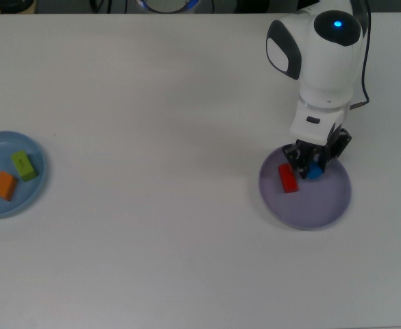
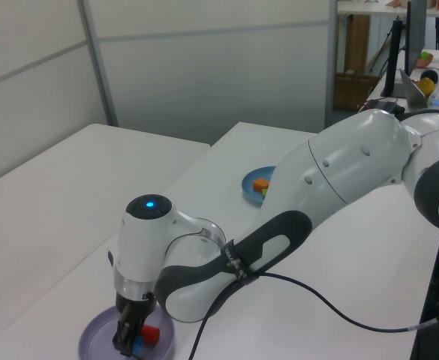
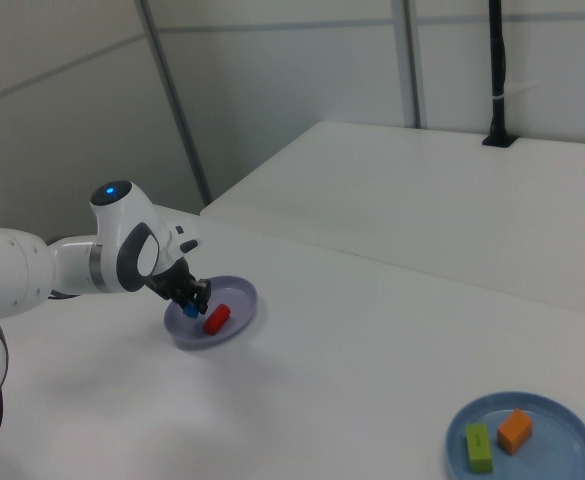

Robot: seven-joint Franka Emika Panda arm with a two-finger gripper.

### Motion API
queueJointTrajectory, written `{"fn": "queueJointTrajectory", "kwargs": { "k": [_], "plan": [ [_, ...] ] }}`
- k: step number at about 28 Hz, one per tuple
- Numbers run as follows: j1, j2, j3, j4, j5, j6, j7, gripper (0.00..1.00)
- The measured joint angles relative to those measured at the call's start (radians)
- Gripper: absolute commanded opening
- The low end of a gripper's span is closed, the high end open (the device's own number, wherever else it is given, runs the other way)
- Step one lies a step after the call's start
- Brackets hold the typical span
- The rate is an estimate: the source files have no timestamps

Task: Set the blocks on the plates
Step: 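Carry the blue block onto the lavender plate and release it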

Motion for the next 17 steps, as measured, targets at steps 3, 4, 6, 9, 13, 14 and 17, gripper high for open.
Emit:
{"fn": "queueJointTrajectory", "kwargs": {
  "k": [3, 4, 6, 9, 13, 14, 17],
  "plan": [
    [-0.001, -0.001, 0.000, 0.004, 0.000, 0.000, -0.001, 1.00],
    [-0.001, -0.001, 0.000, 0.006, 0.000, 0.000, -0.001, 1.00],
    [-0.001, -0.002, 0.000, 0.011, 0.000, 0.000, -0.001, 1.00],
    [-0.001, -0.004, 0.000, 0.021, 0.000, 0.000, 0.000, 1.00],
    [-0.003, -0.015, -0.002, 0.029, 0.000, -0.008, 0.000, 1.00],
    [-0.004, -0.019, -0.003, 0.031, 0.000, -0.017, 0.000, 1.00],
    [-0.009, -0.042, -0.014, 0.036, 0.000, -0.067, 0.001, 1.00]
  ]
}}
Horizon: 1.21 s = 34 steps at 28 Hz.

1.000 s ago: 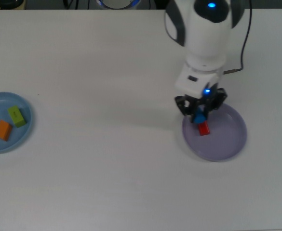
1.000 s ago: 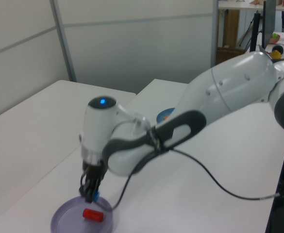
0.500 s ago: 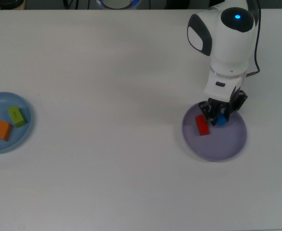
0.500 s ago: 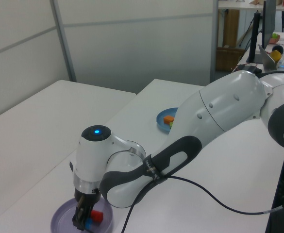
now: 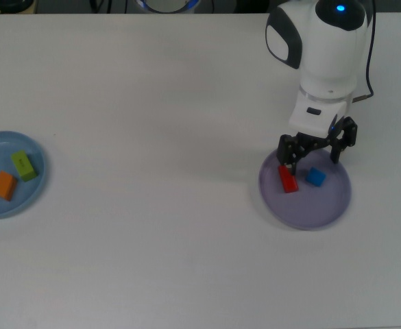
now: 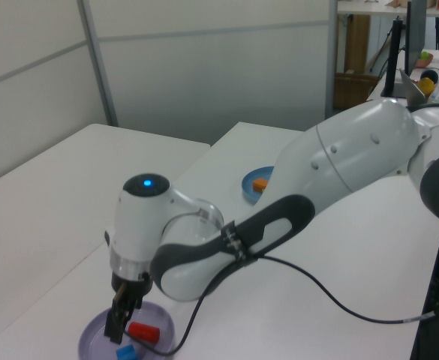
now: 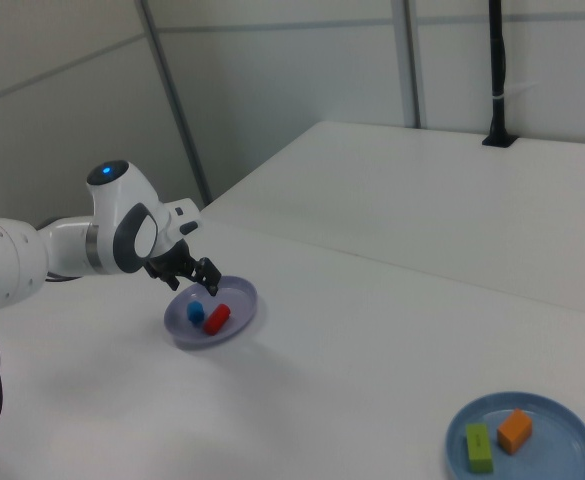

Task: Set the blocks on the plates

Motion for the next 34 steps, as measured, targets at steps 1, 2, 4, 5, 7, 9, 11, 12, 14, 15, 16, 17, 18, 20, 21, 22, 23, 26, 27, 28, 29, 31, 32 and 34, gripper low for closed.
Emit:
{"fn": "queueJointTrajectory", "kwargs": {
  "k": [1, 2, 4, 5, 7, 9, 11, 12, 14, 15, 16, 17, 18, 20, 21, 22, 23, 26, 27, 28, 29, 31, 32, 34],
  "plan": [
    [-0.003, -0.009, -0.005, 0.002, 0.000, -0.020, 0.000, 1.00],
    [-0.007, -0.018, -0.008, 0.003, 0.000, -0.041, 0.000, 1.00],
    [-0.026, -0.046, -0.013, 0.007, 0.000, -0.109, 0.000, 1.00],
    [-0.035, -0.057, -0.015, 0.007, 0.000, -0.136, 0.001, 1.00],
    [-0.058, -0.085, -0.019, 0.011, 0.000, -0.206, 0.001, 1.00],
    [-0.090, -0.124, -0.024, 0.020, 0.000, -0.305, 0.000, 1.00],
    [-0.114, -0.157, -0.032, 0.028, 0.000, -0.386, 0.000, 1.00],
    [-0.124, -0.174, -0.038, 0.034, 0.000, -0.431, 0.000, 1.00],
    [-0.144, -0.210, -0.051, 0.041, 0.000, -0.520, -0.001, 1.00],
    [-0.152, -0.235, -0.063, 0.043, 0.000, -0.575, -0.001, 1.00],
    [-0.156, -0.252, -0.072, 0.044, 0.000, -0.609, -0.001, 1.00],
    [-0.158, -0.269, -0.084, 0.044, 0.000, -0.643, -0.001, 1.00],
    [-0.159, -0.285, -0.098, 0.043, 0.000, -0.672, -0.001, 1.00],
    [-0.159, -0.317, -0.128, 0.043, 0.000, -0.714, -0.002, 1.00],
    [-0.159, -0.328, -0.139, 0.042, 0.000, -0.721, -0.003, 1.00],
    [-0.159, -0.338, -0.149, 0.041, 0.000, -0.725, -0.003, 1.00],
    [-0.159, -0.347, -0.159, 0.039, 0.000, -0.727, -0.005, 1.00],
    [-0.160, -0.372, -0.185, 0.031, 0.000, -0.729, -0.036, 1.00],
    [-0.161, -0.376, -0.190, 0.029, -0.001, -0.729, -0.052, 1.00],
    [-0.161, -0.379, -0.195, 0.027, -0.003, -0.729, -0.064, 1.00],
    [-0.162, -0.381, -0.199, 0.026, -0.005, -0.729, -0.074, 1.00],
    [-0.164, -0.384, -0.206, 0.025, -0.007, -0.729, -0.087, 1.00],
    [-0.164, -0.385, -0.209, 0.024, -0.008, -0.729, -0.091, 1.00],
    [-0.164, -0.387, -0.212, 0.023, -0.008, -0.729, -0.094, 1.00]
  ]
}}
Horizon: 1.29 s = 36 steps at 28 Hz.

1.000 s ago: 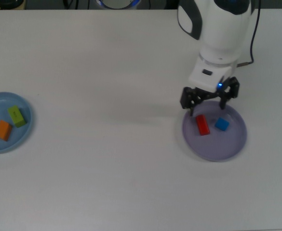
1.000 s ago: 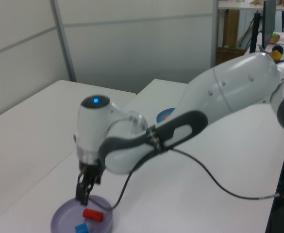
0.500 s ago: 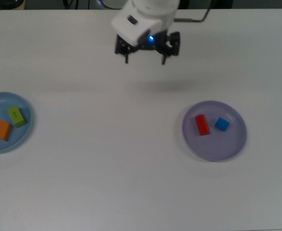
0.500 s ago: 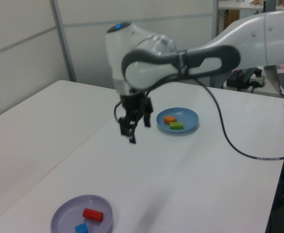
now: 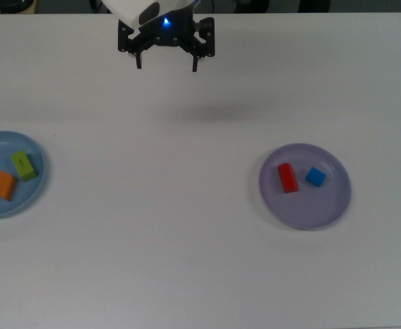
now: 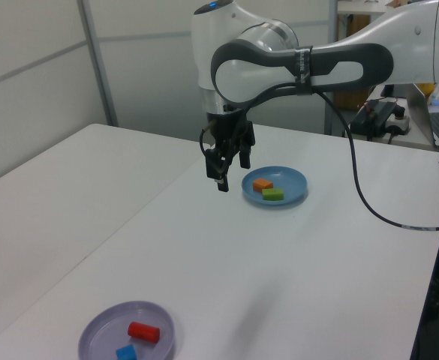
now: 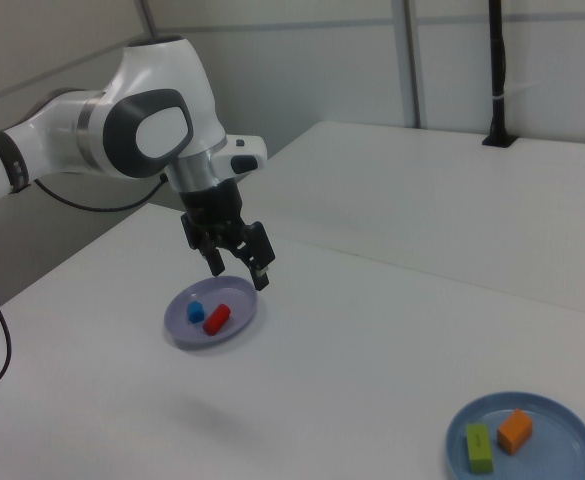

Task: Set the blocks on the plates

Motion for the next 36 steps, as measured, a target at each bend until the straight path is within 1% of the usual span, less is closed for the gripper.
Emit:
{"fn": "queueJointTrajectory", "kwargs": {
  "k": [15, 22, 26, 36],
  "plan": [
    [-0.002, -0.011, -0.005, -0.015, 0.000, 0.000, 0.000, 1.00],
    [-0.023, -0.032, -0.011, -0.015, 0.001, 0.000, -0.022, 1.00],
    [-0.039, -0.043, -0.011, -0.016, 0.013, 0.000, -0.053, 1.00],
    [-0.044, -0.045, -0.011, -0.019, 0.016, 0.000, -0.062, 1.00]
  ]
}}
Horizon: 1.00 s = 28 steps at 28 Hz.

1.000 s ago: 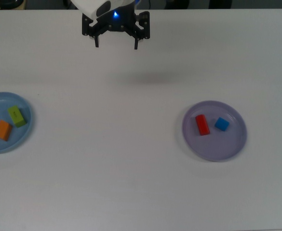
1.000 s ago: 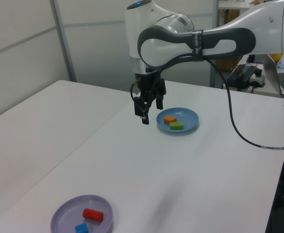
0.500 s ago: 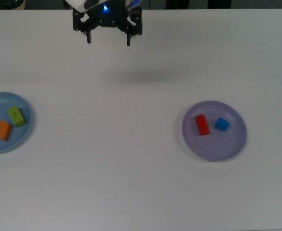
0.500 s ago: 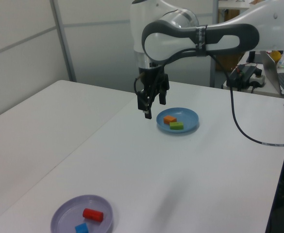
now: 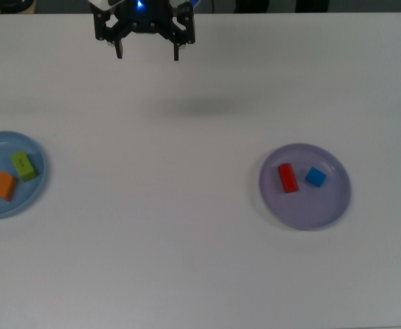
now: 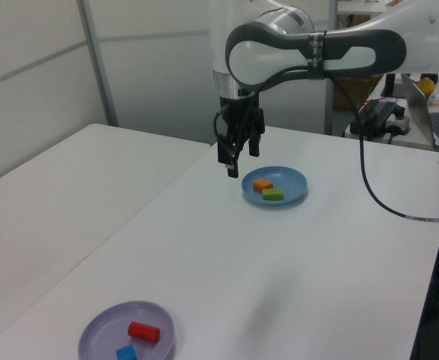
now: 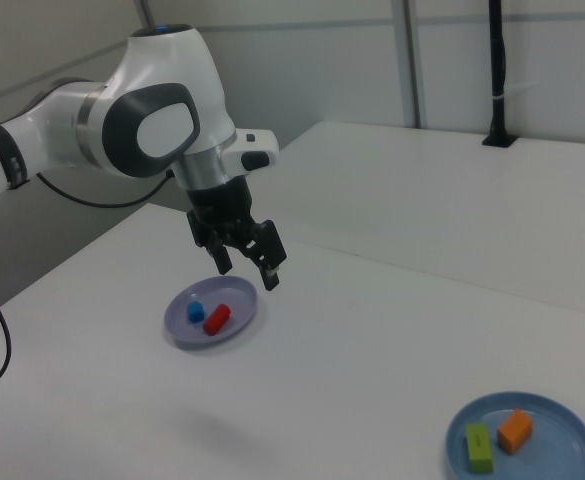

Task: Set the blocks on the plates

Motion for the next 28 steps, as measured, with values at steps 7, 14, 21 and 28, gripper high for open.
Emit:
{"fn": "queueJointTrajectory", "kwargs": {
  "k": [7, 14, 21, 28],
  "plan": [
    [-0.013, 0.000, 0.000, 0.000, 0.000, 0.000, 0.000, 1.00],
    [-0.014, 0.000, 0.000, 0.000, 0.000, 0.000, 0.000, 1.00],
    [-0.062, 0.000, 0.032, 0.000, 0.000, 0.000, -0.001, 1.00],
    [-0.135, 0.000, 0.094, 0.000, 0.000, 0.000, -0.003, 1.00]
  ]
}}
